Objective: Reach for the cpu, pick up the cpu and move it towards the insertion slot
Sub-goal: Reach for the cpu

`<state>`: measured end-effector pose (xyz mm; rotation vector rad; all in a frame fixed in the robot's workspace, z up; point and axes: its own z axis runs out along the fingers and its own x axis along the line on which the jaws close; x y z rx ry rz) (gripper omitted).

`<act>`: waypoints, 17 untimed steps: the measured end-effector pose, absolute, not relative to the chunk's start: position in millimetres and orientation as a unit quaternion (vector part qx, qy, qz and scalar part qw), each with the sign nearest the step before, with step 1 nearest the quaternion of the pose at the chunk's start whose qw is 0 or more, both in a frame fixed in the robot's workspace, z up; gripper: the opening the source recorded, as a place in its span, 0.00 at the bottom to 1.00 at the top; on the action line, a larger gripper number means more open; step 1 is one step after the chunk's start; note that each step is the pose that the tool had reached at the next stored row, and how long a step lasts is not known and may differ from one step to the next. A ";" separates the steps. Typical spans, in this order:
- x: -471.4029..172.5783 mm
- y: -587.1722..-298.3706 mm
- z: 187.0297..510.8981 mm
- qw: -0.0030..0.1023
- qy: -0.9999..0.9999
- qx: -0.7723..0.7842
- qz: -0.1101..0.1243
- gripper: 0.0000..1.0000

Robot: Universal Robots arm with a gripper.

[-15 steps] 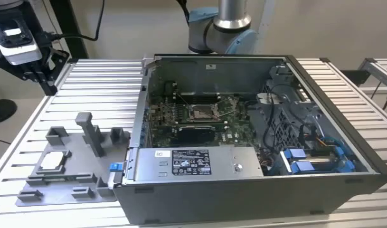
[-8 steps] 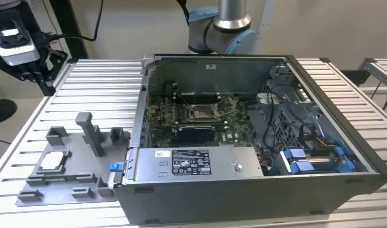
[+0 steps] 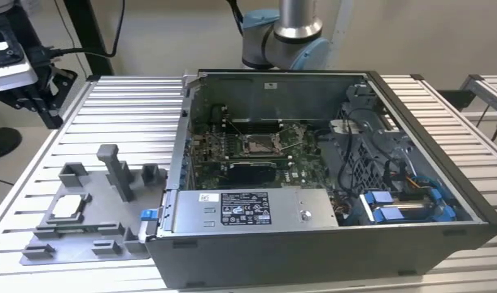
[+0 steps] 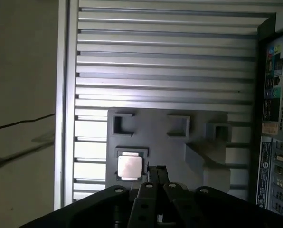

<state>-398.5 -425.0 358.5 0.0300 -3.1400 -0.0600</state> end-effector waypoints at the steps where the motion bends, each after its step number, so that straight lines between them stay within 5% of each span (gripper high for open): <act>1: -400.1 -426.8 358.5 0.000 -1.000 0.010 -0.019 0.00; 17: -420.6 -442.8 358.2 0.000 -1.000 0.010 -0.019 0.00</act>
